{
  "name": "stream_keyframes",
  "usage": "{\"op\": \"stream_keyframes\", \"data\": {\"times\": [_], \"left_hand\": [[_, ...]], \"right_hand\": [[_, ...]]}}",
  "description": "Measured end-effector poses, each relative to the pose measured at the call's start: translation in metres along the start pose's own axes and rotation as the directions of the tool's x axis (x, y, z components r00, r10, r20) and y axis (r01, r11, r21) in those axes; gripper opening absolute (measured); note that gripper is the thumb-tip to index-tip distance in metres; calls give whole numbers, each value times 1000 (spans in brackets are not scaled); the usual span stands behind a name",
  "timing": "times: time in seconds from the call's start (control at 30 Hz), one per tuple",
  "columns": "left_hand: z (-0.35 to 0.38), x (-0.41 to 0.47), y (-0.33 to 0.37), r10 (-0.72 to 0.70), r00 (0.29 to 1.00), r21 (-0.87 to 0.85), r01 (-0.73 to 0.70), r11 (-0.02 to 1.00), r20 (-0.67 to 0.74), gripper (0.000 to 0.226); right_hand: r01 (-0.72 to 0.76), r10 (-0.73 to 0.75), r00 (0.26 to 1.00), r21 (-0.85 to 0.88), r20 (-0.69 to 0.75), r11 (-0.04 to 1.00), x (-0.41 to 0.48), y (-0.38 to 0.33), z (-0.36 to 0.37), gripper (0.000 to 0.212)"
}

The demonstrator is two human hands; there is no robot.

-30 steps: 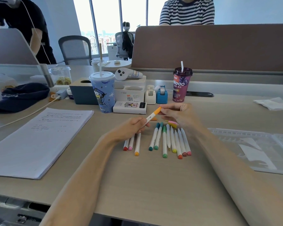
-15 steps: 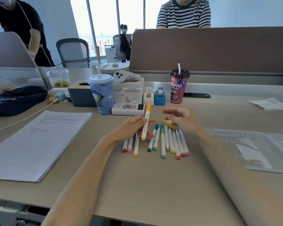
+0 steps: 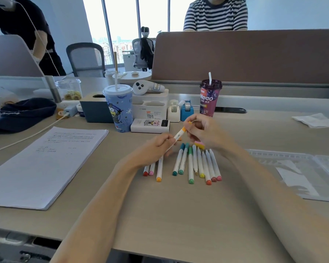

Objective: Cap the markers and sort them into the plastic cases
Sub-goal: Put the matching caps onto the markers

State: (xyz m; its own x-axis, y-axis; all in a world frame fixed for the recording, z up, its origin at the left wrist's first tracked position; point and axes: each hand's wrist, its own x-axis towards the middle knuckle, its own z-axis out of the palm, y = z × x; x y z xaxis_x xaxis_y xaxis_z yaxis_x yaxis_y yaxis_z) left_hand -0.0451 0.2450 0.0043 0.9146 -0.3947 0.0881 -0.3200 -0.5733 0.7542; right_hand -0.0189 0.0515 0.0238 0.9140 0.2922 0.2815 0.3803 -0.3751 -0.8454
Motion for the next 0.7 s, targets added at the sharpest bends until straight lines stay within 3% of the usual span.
{"op": "stream_keyframes", "data": {"times": [0.13,0.37,0.47,0.53,0.6,0.7], "left_hand": [[-2,2,3,5,1000,60,-4,998,-9,28],[-12,0,-16,-73,997,257,66,964,17,32],[-25,-6,-29,-123,992,315,122,941,-18,30],[-29,-6,-30,-90,990,222,114,968,-113,27],[-23,-1,-25,-61,985,125,82,989,-161,26],[-13,4,-21,-71,995,103,78,992,-71,31]], "right_hand": [[2,-4,999,49,35,999,6,-4,-8,9],[-151,142,988,260,52,954,9,9,20,15],[-185,247,957,335,-153,924,14,14,-9,16],[-206,254,945,228,-206,952,15,19,-39,11],[-227,221,966,-32,-131,973,16,26,-44,9],[-155,157,988,-221,-5,963,23,31,-13,5]]}}
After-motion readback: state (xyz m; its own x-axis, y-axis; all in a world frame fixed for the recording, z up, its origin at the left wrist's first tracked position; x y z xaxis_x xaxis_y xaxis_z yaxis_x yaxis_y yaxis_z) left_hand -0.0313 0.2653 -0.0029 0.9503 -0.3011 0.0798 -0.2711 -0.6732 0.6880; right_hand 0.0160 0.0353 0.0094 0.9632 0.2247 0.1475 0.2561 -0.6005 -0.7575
